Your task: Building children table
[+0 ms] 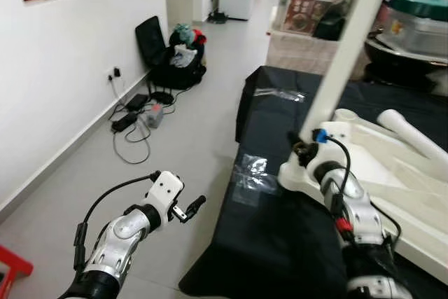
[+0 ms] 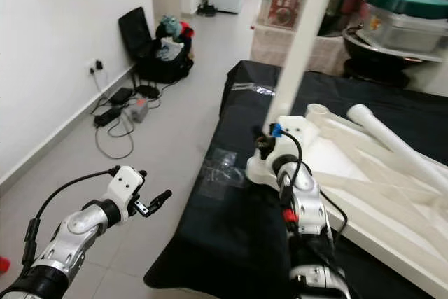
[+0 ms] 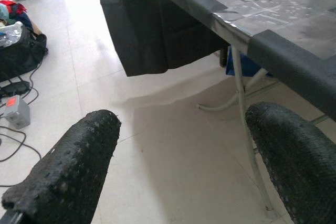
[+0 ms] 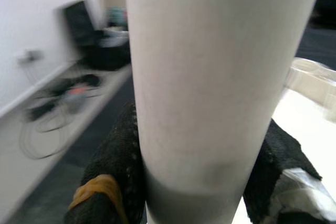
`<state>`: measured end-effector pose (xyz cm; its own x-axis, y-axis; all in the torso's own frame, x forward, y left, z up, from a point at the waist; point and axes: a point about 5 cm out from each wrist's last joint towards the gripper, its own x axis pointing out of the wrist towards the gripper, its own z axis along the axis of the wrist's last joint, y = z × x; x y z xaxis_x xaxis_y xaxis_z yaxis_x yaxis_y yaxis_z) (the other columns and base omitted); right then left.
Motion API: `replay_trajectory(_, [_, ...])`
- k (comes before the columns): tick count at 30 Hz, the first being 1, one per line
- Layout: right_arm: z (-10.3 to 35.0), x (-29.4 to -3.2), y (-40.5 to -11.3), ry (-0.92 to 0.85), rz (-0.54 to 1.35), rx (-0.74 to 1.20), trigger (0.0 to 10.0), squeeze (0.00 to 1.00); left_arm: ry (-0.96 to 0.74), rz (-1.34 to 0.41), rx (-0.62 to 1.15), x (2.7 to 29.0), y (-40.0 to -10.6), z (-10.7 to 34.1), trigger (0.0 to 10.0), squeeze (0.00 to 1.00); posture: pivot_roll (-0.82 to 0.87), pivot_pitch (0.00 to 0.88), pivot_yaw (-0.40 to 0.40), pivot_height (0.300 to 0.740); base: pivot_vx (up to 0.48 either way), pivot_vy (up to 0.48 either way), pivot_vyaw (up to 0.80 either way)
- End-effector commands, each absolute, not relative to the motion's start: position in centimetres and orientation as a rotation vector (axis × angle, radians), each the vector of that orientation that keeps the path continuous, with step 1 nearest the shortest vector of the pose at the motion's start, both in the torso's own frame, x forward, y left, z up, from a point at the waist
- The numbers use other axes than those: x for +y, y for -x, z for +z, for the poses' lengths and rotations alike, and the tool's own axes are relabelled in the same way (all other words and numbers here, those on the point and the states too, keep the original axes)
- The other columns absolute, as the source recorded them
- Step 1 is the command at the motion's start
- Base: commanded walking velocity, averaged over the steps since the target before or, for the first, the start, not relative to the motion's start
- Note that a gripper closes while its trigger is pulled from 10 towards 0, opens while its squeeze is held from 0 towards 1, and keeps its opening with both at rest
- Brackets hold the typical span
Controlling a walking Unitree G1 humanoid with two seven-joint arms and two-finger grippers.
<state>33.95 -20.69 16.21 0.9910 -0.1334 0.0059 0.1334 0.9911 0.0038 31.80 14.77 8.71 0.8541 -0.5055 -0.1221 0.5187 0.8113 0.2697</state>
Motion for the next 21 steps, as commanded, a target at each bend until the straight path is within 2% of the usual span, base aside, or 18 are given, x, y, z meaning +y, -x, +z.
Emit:
replay_trajectory(1, [17.0, -22.6, -33.5, 0.021, -0.248, -0.027, 0.0, 0.0, -0.309, -0.558, 0.048, 14.6, -31.8, 8.6, 10.0, 0.0, 0.09, 0.0, -0.081, 0.74, 0.0, 0.0, 0.0])
replay_trajectory(3, [16.5, -22.4, -32.4, 0.042, -0.318, -0.009, 0.0, 0.0, -0.309, -0.558, 0.049, 14.6, -31.8, 8.6, 10.0, 0.0, 0.09, 0.0, -0.081, 0.74, 0.0, 0.0, 0.0])
replay_trajectory(6, [16.5, -22.4, -32.4, 0.042, -0.318, -0.009, 0.0, 0.0, -0.309, -0.558, 0.049, 14.6, -31.8, 8.6, 10.0, 0.0, 0.09, 0.0, -0.081, 0.74, 0.0, 0.0, 0.0])
replay_trajectory(7, [16.4, -21.5, -31.5, 0.062, -0.343, 0.0, 0.0, 0.0, -0.309, -0.558, 0.051, 14.5, -31.8, 8.6, 10.0, 0.0, 0.08, 0.0, -0.075, 0.74, 0.0, 0.0, 0.0])
replay_trajectory(8, [16.4, -20.1, -31.3, 0.058, -0.289, -0.004, 3.8, 0.0, -0.309, -0.561, 0.051, 14.4, -31.9, 8.6, 10.0, 0.0, 0.08, 0.0, -0.075, 0.74, 0.0, 0.0, 0.0])
replay_trajectory(9, [16.4, -20.1, -31.3, 0.058, -0.289, -0.004, 3.8, 0.0, -0.309, -0.561, 0.051, 14.4, -31.9, 8.6, 10.0, 0.0, 0.08, 0.0, -0.075, 0.74, 0.0, 0.0, 0.0])
replay_trajectory(10, [16.8, -19.2, -31.3, 0.046, -0.234, -0.04, 10.0, 0.0, -0.309, -0.563, 0.052, 14.2, -31.9, 8.5, 10.0, 0.0, 0.08, 0.0, -0.077, 0.74, 0.0, 0.0, 0.0])
replay_trajectory(12, [16.8, -19.2, -31.3, 0.046, -0.234, -0.04, 10.0, 0.0, -0.309, -0.563, 0.052, 14.2, -31.9, 8.5, 10.0, 0.0, 0.08, 0.0, -0.077, 0.74, 0.0, 0.0, 0.0])
replay_trajectory(13, [17.1, -18.6, -31.4, 0.044, -0.183, -0.067, 10.0, 1.0, -0.309, -0.564, 0.051, 14.1, -31.9, 8.5, 10.0, 0.0, 0.08, 0.0, -0.08, 0.74, 0.0, 0.0, 0.0])
replay_trajectory(18, [18.2, -18.9, -32.6, 0.019, -0.068, -0.103, 10.0, 1.0, -0.308, -0.56, 0.054, 14.3, -31.8, 8.5, 10.0, 0.0, 0.08, 0.0, -0.086, 0.74, 0.0, 0.0, 0.0])
replay_trajectory(19, [18.9, -18.8, -32.9, 0.01, -0.019, -0.114, 10.0, 0.75, -0.309, -0.559, 0.055, 14.4, -31.8, 8.4, 10.0, 0.0, 0.08, 0.0, -0.085, 0.74, 0.0, 0.0, 0.0])
replay_trajectory(20, [19.7, -18.7, -33.3, 0.013, 0.079, -0.133, 10.0, 0.0, -0.308, -0.558, 0.055, 14.4, -31.8, 8.4, 10.0, 0.0, 0.08, 0.0, -0.087, 0.74, 0.0, 0.0, 0.0])
replay_trajectory(21, [20.5, -18.7, -33.5, 0.051, 0.213, -0.161, 10.0, 0.0, -0.307, -0.558, 0.054, 14.3, -31.8, 8.4, 10.0, 0.0, 0.09, 0.0, -0.091, 0.74, 0.0, 0.0, 0.0])
